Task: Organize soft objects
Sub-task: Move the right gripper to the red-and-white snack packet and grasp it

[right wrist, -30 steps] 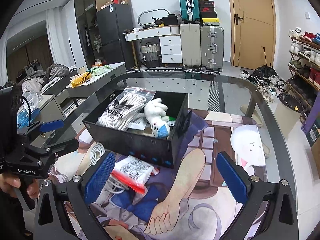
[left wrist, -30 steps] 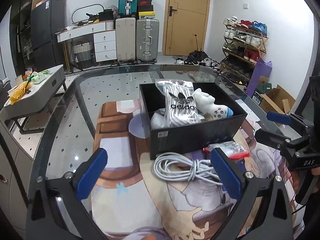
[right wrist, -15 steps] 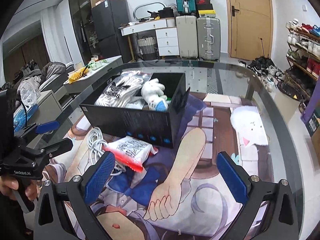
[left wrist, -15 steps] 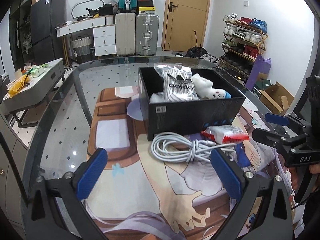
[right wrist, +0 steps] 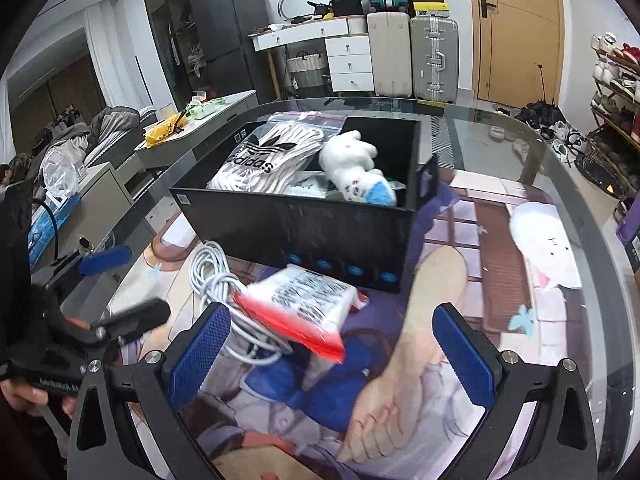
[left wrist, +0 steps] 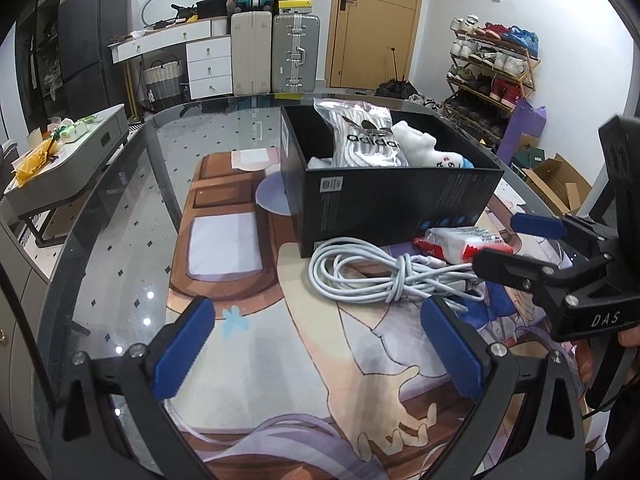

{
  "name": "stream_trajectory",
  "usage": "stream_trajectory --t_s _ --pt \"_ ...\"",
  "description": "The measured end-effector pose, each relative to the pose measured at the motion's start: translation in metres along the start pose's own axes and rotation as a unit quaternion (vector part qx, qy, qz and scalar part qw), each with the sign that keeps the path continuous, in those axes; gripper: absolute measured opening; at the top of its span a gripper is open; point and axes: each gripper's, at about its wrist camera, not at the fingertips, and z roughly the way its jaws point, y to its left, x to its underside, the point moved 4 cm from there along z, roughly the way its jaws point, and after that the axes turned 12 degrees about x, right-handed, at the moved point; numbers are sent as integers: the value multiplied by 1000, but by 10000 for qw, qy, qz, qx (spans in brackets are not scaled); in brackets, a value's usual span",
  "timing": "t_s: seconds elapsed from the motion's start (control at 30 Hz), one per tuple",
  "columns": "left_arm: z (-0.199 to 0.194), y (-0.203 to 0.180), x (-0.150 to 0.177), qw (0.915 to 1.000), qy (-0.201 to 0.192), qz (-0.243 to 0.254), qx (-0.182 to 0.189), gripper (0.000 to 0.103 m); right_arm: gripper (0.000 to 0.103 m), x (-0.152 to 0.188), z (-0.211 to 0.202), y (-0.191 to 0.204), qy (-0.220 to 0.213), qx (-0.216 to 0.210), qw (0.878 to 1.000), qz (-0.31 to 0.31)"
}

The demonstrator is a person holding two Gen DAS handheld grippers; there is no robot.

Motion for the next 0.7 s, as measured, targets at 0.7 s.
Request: stream_trajectory --t_s 0.7 --pt "5 -1 3 9999 149 -60 -11 103 103 7 6 -31 244 -42 9994 253"
